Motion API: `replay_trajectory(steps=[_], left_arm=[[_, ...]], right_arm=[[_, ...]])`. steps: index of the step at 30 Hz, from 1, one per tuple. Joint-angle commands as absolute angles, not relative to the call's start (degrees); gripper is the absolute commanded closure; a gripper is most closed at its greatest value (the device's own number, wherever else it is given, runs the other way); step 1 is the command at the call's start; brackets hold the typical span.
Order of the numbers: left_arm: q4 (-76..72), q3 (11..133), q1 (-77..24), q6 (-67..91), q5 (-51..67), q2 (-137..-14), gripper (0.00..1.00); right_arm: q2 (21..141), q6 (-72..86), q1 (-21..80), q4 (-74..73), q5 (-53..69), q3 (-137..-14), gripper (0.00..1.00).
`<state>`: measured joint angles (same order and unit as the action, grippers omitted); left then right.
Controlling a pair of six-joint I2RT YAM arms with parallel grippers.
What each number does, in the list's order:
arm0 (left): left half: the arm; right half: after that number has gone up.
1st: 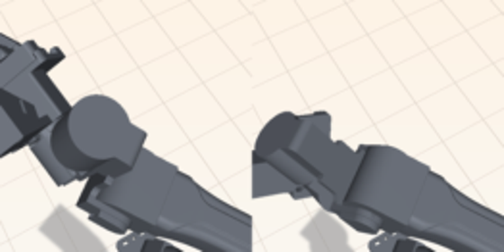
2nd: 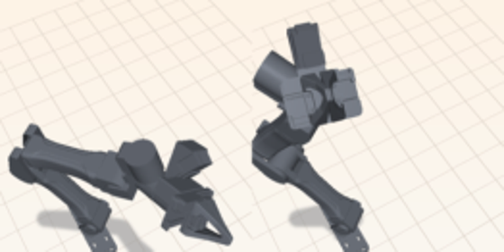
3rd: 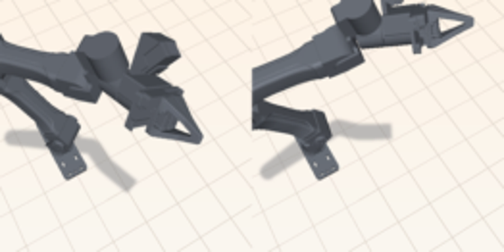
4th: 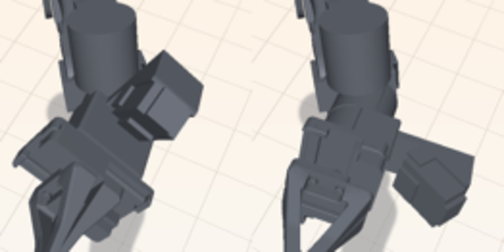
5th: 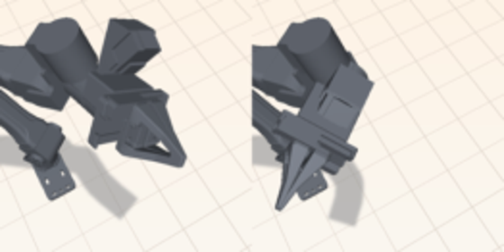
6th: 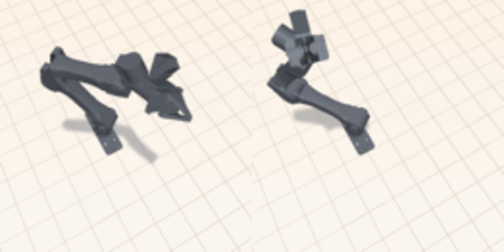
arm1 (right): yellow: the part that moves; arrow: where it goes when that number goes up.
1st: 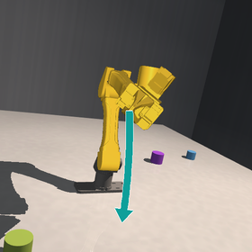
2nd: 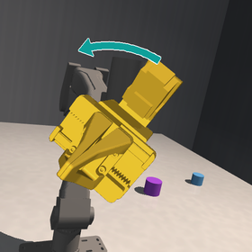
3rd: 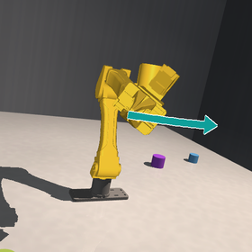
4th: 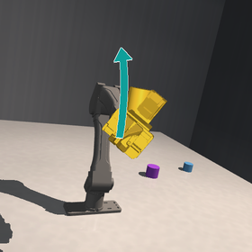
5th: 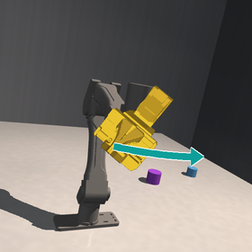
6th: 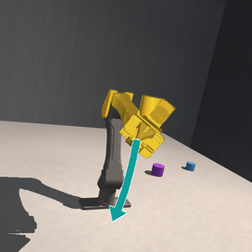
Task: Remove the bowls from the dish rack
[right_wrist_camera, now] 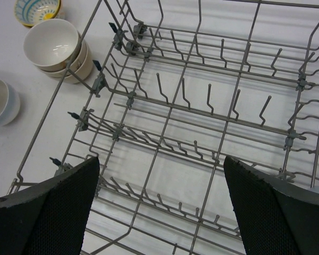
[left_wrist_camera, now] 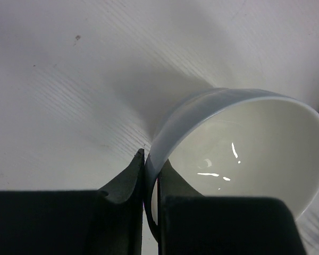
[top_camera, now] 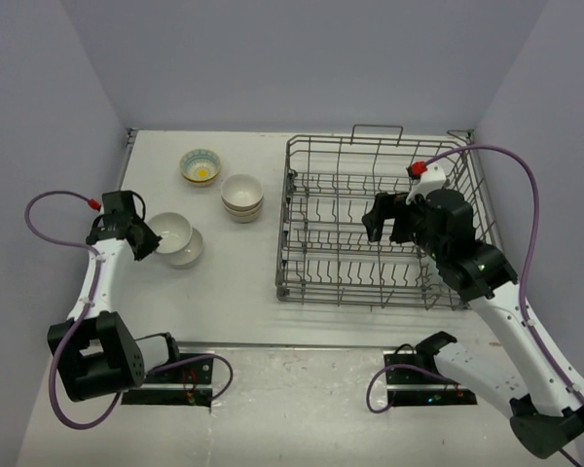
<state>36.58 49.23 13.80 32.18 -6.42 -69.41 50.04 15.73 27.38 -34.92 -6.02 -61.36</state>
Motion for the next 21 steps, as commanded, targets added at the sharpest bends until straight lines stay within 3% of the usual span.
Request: replay_trajectory(steps=[1, 21], left_arm=[[29.9, 49.0, 14.0, 30.6, -2.2, -66.2, 1.0], [29.7, 44.7, 14.0, 29.6, 1.6, -68.6, 0.97]], right_arm=[[48.5, 14.4, 27.2, -31.6, -3.9, -61.4, 0.01], [46.8, 13.8, 27.0, -30.8, -2.2, -60.5, 0.01]])
